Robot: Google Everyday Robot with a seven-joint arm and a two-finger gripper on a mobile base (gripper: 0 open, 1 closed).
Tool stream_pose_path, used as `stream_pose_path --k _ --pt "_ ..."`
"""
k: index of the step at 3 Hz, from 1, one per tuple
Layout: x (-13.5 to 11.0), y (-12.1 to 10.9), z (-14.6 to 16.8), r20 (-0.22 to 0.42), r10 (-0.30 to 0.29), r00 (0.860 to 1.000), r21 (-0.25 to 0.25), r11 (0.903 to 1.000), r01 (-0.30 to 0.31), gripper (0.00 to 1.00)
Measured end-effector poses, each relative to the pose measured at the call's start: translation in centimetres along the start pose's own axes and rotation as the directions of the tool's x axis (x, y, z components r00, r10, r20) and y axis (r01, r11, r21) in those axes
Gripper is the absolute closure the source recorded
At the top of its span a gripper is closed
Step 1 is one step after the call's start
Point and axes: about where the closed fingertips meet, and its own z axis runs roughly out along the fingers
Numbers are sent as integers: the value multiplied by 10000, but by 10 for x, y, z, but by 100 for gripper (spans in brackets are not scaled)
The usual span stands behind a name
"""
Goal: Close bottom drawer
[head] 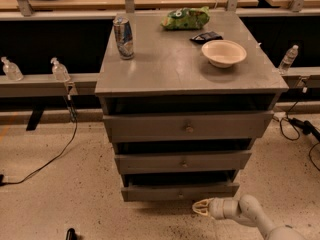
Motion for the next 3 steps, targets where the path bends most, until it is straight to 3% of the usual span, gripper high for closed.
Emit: stream_pose_path --k 1,2,3 --pt "-5 -29 5 -51 -98 9999 -210 9997 97 100" --pt "3 -55 13 -144 234 9996 -253 9994 -237 100" --pt "6 -65 13 -194 309 9993 -138 9994 -311 100"
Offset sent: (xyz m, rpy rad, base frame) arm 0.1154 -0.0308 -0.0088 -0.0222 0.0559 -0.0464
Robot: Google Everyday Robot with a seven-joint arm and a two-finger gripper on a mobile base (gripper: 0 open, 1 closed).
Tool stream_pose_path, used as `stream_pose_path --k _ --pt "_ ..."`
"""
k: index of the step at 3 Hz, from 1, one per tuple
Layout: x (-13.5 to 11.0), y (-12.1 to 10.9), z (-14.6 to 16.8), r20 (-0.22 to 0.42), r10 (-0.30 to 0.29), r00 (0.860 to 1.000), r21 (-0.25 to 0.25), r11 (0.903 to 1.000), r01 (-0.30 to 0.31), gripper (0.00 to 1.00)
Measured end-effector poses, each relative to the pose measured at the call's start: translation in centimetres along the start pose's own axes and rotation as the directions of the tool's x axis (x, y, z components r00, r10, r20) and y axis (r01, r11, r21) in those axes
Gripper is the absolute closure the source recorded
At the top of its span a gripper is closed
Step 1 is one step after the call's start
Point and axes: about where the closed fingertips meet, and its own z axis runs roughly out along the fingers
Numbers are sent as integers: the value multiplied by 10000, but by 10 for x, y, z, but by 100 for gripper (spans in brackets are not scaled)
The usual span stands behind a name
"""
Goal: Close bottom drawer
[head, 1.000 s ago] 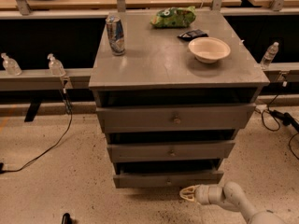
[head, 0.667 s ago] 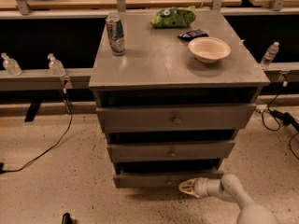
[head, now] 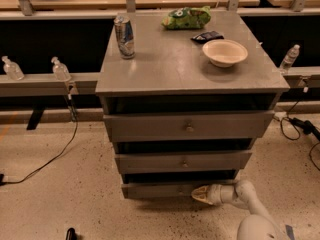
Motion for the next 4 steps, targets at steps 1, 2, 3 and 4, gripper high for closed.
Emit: stream_pose_path --k 1,2,3,4 --pt "5 -8 0 99 134 9999 332 9994 -138 100" --pt "13 -2 6 202 218 9996 464 9987 -227 100" --pt "17 2 10 203 121 9997 568 9983 -132 100" --pt "14 0 17 158 -29 9999 686 9976 18 100"
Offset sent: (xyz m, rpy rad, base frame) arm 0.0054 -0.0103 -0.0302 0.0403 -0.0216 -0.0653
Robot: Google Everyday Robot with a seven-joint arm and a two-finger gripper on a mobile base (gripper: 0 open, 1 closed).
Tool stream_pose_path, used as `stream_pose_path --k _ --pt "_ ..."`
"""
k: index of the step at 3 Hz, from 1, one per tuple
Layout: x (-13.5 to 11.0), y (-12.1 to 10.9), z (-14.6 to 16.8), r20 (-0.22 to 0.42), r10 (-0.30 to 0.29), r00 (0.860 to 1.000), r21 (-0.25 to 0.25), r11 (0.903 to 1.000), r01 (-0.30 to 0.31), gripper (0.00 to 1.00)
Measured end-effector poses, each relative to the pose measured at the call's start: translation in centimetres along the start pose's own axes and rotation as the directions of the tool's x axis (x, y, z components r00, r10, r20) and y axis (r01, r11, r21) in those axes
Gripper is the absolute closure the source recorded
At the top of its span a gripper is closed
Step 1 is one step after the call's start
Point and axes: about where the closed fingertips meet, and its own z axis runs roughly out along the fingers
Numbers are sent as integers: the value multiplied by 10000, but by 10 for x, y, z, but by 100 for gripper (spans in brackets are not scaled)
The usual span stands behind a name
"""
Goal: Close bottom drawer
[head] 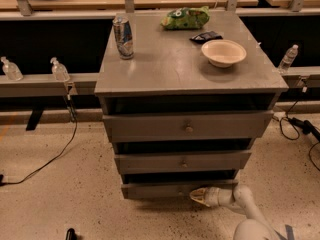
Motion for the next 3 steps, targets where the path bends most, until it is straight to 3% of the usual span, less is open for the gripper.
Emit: stream_pose_path --k 1,3 --pt "-13 -17 7 168 -114 9998 643 9979 103 100" --pt "-25 -33 9 293 -187 9994 880 9960 161 100"
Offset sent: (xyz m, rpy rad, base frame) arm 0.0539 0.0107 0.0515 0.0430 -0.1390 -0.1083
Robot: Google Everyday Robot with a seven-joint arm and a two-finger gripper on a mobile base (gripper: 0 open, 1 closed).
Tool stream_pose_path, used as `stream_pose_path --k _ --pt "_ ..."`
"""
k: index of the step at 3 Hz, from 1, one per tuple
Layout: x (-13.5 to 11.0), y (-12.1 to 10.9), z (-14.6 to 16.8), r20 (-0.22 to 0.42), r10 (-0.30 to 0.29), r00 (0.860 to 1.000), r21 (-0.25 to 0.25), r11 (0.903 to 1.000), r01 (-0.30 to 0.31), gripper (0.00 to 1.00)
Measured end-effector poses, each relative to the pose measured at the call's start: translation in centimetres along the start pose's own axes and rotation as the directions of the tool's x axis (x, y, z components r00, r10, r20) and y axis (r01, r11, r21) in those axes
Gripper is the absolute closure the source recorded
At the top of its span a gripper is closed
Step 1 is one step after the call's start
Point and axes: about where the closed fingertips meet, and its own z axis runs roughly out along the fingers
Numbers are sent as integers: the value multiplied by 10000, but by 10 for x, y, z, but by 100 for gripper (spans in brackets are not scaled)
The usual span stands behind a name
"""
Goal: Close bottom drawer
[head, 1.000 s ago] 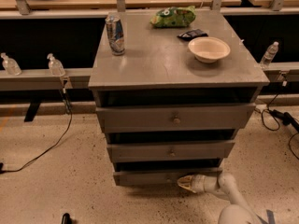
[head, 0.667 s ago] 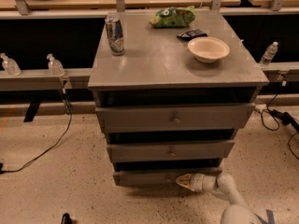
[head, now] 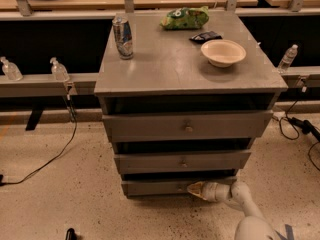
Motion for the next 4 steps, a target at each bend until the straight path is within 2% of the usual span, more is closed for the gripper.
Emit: stream_pose_path --k 1,2,3,4 --pt "0 0 0 2 1 10000 2 10000 -1 100" --pt "20 58 -18 332 188 9993 -544 9984 -170 100" --pt "43 107 -33 226 506 9985 -814 9955 -486 100" --pt "30 149 -67 765 561 9955 -1329 9901 -456 74"
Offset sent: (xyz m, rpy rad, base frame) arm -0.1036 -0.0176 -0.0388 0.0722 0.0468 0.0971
